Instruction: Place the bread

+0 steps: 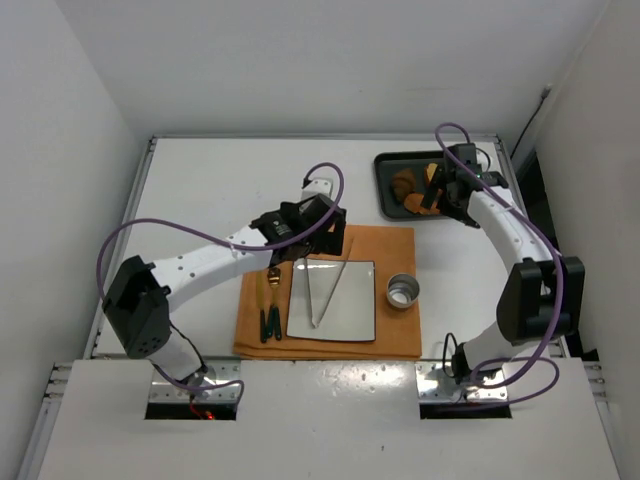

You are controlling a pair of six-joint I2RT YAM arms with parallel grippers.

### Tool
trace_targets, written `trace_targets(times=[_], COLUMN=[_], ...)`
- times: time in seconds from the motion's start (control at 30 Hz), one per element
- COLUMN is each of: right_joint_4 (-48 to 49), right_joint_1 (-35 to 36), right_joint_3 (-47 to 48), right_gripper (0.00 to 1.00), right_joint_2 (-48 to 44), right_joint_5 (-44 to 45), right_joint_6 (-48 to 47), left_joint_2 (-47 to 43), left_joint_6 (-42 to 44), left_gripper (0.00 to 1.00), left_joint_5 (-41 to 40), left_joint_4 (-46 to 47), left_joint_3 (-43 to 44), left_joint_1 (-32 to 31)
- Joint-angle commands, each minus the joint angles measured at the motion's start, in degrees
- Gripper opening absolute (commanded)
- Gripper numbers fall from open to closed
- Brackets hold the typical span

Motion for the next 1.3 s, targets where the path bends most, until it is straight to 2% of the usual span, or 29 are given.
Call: trace_targets(times=[0.0,0.17,0.47,0.63,0.87,1.27], right_joint_4=[1.69,1.69,1.69,3.45,3.45,3.45], right_joint_1=[0.58,0.58,0.58,0.58,0.58,0.58], right_joint_3=[-0.62,-1.15,-1.15,-1.77,-1.24,-0.18], right_gripper=[1.0,1.0,1.0,1.0,1.0,1.0], right_joint_2=[-3.03,-4.08,-4.61,-5.14,-4.61,-3.56], right_joint_5=[-0.43,-0.43,-0.52,-3.85,-4.47,-6.06], right_joint_6=[-0.52,-0.52,-0.52,-0.52,-0.52,-1.58], left_joint_2=[-0.64,-0.64,-0.64,2.78,6.21,3.58], left_joint_6=[0.82,-2.08,-5.15,-8.22,-9.29,-15.6], left_gripper=[1.0,1.0,1.0,1.0,1.0,1.0], left_joint_5=[-0.11,5.51,7.8,7.8,4.73,1.48], left_joint_4=[-0.32,-0.33,-0.33,-0.33,3.27,3.27], left_joint_3=[2.02,2.02,-1.32,-2.03,-3.78,-9.14], left_joint_1=[-0.69,-0.17,-1.48,-5.26,-3.95,-4.74])
